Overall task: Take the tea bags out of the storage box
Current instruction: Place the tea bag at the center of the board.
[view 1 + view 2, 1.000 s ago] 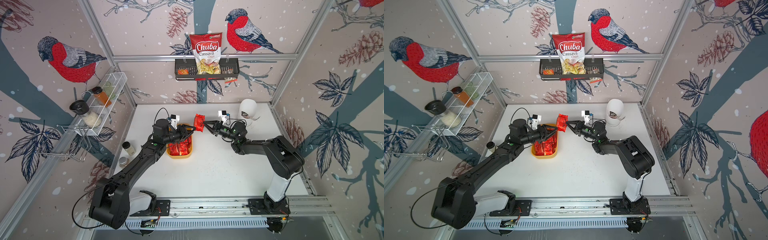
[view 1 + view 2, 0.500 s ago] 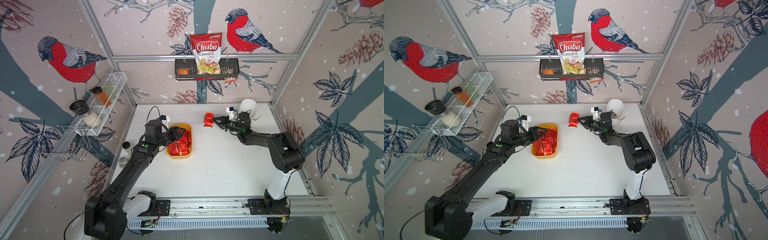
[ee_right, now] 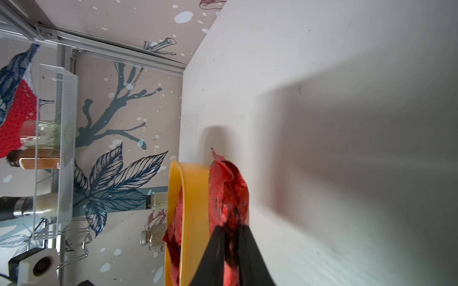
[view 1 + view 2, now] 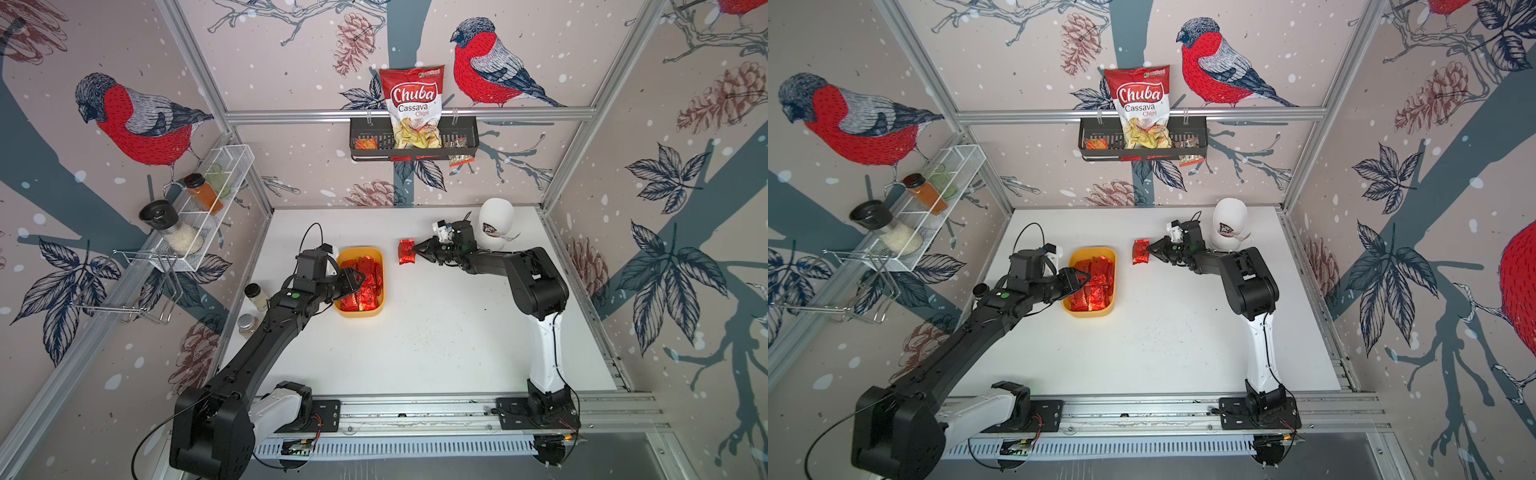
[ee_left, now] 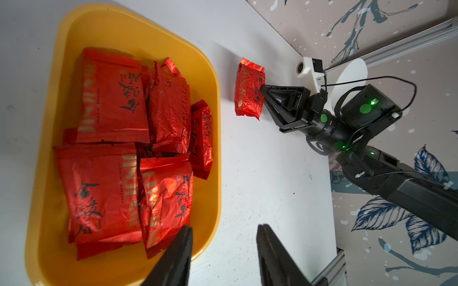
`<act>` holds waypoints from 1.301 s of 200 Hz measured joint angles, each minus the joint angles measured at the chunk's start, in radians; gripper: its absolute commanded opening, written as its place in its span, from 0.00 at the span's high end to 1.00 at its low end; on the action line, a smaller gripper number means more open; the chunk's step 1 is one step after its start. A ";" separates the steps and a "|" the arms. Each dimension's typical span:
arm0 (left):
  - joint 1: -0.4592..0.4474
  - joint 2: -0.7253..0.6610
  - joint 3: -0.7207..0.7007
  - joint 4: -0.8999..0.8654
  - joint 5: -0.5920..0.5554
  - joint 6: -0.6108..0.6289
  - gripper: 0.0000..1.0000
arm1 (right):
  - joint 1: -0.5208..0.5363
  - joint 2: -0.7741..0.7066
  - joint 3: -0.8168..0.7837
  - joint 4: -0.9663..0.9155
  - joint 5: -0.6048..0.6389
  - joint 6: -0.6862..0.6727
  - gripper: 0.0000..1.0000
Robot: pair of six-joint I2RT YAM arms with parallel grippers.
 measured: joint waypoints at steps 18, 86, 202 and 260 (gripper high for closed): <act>0.000 0.014 -0.003 -0.002 -0.024 0.019 0.53 | -0.001 0.037 0.049 -0.050 0.020 -0.018 0.81; 0.000 0.060 -0.004 -0.002 -0.078 0.055 0.54 | 0.002 0.099 0.161 -0.218 0.106 -0.092 0.55; 0.001 0.086 0.002 -0.002 -0.156 0.089 0.57 | 0.191 -0.200 0.115 -0.497 0.481 -0.309 0.48; 0.092 0.083 -0.019 -0.002 -0.152 0.106 0.57 | 0.383 -0.232 0.116 -0.554 0.515 -0.347 0.52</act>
